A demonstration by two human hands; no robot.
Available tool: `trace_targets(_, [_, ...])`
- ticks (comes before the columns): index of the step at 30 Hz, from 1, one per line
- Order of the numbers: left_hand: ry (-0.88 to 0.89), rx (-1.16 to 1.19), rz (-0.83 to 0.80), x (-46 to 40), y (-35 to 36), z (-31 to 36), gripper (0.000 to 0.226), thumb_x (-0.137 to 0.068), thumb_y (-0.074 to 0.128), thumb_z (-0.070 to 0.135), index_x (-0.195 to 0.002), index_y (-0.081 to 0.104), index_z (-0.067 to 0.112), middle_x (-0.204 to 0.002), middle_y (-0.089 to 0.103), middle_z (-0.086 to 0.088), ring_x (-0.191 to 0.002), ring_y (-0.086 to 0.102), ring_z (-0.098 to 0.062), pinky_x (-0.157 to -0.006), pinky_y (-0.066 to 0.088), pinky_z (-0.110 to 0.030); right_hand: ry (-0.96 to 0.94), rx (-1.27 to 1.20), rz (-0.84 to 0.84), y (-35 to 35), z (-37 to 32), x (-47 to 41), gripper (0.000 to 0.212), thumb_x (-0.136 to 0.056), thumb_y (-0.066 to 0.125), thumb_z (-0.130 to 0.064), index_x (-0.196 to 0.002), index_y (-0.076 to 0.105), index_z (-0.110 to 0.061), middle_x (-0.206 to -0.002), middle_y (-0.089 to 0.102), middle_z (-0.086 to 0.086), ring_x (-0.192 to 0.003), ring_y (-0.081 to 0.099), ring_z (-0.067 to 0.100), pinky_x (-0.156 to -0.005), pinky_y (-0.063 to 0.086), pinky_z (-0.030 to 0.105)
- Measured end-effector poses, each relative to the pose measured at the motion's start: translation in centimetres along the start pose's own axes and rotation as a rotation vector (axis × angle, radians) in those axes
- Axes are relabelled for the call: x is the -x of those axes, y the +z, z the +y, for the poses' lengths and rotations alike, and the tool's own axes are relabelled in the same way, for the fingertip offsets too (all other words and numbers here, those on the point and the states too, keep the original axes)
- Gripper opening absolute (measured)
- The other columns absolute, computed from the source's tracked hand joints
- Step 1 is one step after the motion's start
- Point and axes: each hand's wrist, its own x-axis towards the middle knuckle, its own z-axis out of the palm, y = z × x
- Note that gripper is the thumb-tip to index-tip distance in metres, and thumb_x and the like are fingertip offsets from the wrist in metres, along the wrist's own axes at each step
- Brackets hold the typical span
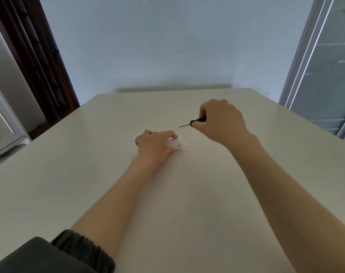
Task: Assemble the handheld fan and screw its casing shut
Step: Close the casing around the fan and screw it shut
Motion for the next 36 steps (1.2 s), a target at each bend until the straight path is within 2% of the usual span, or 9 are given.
trace_targets(4, [0.031,-0.032,-0.027,-0.3,0.2,-0.5,0.028,-0.091,0.053,0.037,-0.118,0.056,0.035,-0.114,0.067,0.003,-0.107,0.056,-0.017,-0.104,0.017,-0.026,0.113,0.013,-0.059,1.7,1.0,0.1,0.018,-0.088,0.06,-0.027,-0.089,0.058,-0.009,-0.075,0.053,0.003,-0.07,0.052,0.026,-0.061,0.036,0.029])
trace_targets(8, [0.065,-0.074,-0.037,-0.4,0.1,-0.5,0.031,-0.093,0.05,0.04,-0.123,0.055,0.034,-0.114,0.065,-0.001,-0.114,0.052,-0.017,-0.107,0.013,-0.029,0.224,0.011,-0.14,3.6,1.8,0.5,0.023,-0.091,0.056,-0.023,-0.076,0.045,-0.009,-0.064,0.038,0.0,-0.07,0.047,0.028,-0.062,0.035,0.03])
trace_targets(13, [0.135,-0.123,-0.04,-0.5,0.3,-0.4,0.031,-0.095,0.045,0.04,-0.125,0.053,0.036,-0.124,0.061,0.009,-0.123,0.041,-0.014,-0.103,0.014,-0.031,0.327,-0.007,-0.19,5.1,2.5,1.1,0.026,-0.091,0.052,-0.014,-0.071,0.037,-0.009,-0.081,0.043,0.006,-0.075,0.045,0.028,-0.065,0.036,0.03])
trace_targets(17, [0.204,-0.108,-0.035,-0.7,0.7,-0.5,0.031,-0.095,0.05,0.034,-0.125,0.054,0.037,-0.131,0.053,0.018,-0.124,0.032,-0.015,-0.094,0.014,-0.028,0.357,-0.036,-0.214,5.4,3.1,1.5,0.035,-0.091,0.05,-0.011,-0.062,0.03,-0.012,-0.078,0.045,0.006,-0.076,0.046,0.029,-0.066,0.036,0.03])
trace_targets(21, [0.192,0.053,-0.097,-0.9,0.9,-0.4,0.034,-0.092,0.053,0.022,-0.125,0.056,0.033,-0.131,0.051,0.018,-0.117,0.029,-0.017,-0.099,0.024,-0.032,0.385,-0.021,-0.243,5.7,3.2,1.6,0.016,-0.093,0.047,-0.011,-0.077,0.047,-0.008,-0.099,0.058,0.014,-0.096,0.059,0.034,-0.068,0.037,0.031])
trace_targets(24, [0.195,0.087,-0.11,-1.0,1.0,-0.3,0.038,-0.091,0.052,0.015,-0.125,0.057,0.03,-0.129,0.054,0.014,-0.116,0.03,-0.018,-0.102,0.028,-0.036,0.41,0.018,-0.266,5.9,3.3,1.5,0.014,-0.09,0.049,-0.009,-0.076,0.051,-0.007,-0.102,0.06,0.014,-0.094,0.059,0.032,-0.069,0.037,0.03])
trace_targets(26, [0.208,0.094,-0.112,-1.0,1.0,-0.3,0.039,-0.091,0.051,0.012,-0.126,0.057,0.028,-0.126,0.056,0.01,-0.116,0.033,-0.019,-0.101,0.03,-0.035,0.415,0.035,-0.272,5.9,3.3,1.5,0.01,-0.088,0.05,-0.008,-0.092,0.059,-0.005,-0.107,0.062,0.012,-0.098,0.06,0.031,-0.069,0.038,0.029])
trace_targets(32, [0.246,0.246,-0.102,-0.5,1.4,0.0,0.055,-0.083,0.041,-0.012,-0.123,0.06,0.022,-0.124,0.059,0.006,-0.116,0.036,-0.019,-0.095,0.031,-0.023,0.433,0.015,-0.278,5.9,3.6,1.2,0.002,-0.087,0.052,-0.013,-0.088,0.053,-0.012,-0.107,0.062,0.011,-0.092,0.058,0.029,-0.069,0.037,0.029])
trace_targets(36, [0.228,0.321,-0.126,-0.3,1.2,0.6,0.041,-0.078,0.059,0.008,-0.117,0.062,0.021,-0.121,0.058,0.005,-0.119,0.036,-0.017,-0.099,0.03,-0.022,0.436,-0.007,-0.243,5.8,4.0,1.0,0.007,-0.088,0.051,-0.016,-0.092,0.051,-0.011,-0.111,0.06,0.013,-0.103,0.059,0.032,-0.07,0.036,0.029])
